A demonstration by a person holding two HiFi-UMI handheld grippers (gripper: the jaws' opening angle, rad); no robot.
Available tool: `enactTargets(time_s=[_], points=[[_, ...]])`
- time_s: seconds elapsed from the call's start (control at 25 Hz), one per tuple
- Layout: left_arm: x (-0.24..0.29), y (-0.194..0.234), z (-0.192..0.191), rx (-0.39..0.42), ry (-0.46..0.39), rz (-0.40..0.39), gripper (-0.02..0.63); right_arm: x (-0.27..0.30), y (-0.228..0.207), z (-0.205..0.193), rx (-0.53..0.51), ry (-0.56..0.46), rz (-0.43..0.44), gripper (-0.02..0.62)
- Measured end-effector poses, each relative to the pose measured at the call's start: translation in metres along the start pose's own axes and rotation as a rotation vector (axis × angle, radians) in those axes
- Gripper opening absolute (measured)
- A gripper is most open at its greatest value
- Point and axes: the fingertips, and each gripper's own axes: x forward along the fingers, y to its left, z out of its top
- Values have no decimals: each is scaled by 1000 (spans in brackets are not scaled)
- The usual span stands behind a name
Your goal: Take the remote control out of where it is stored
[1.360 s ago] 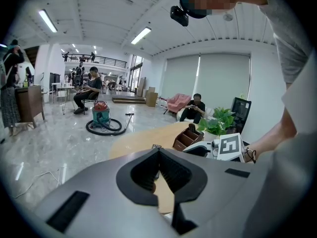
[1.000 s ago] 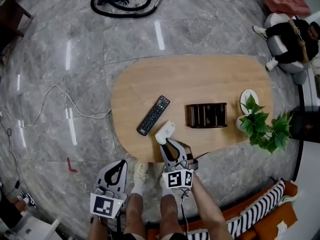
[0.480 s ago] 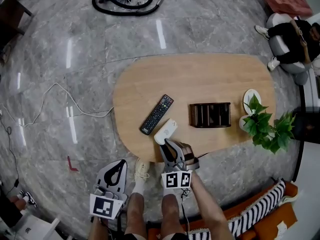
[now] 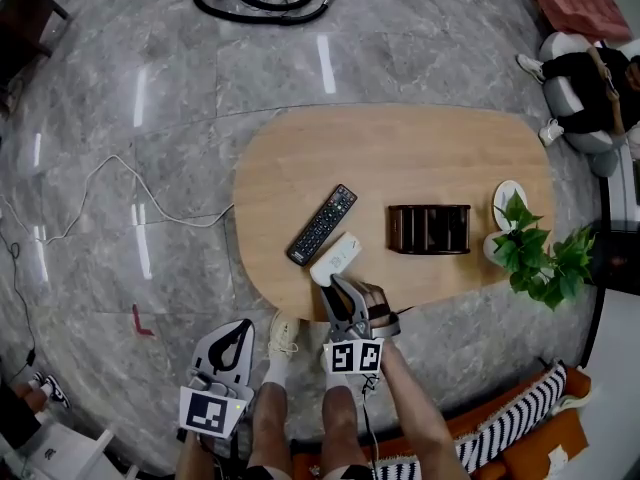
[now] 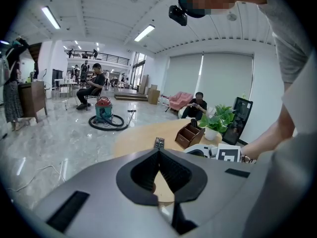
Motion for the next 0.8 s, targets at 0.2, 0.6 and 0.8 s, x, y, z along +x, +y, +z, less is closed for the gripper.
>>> enactTargets(time_s=[0.2, 0.6, 0.8], points=[[-4, 5, -5, -11, 18, 17, 6, 4, 9, -2, 15, 12, 31, 129], [-13, 17, -9, -15, 18, 30, 5, 15, 23, -8, 66, 40, 43, 126], [-14, 16, -9, -23, 19, 30, 6, 15, 21, -4, 82, 35, 41, 126]])
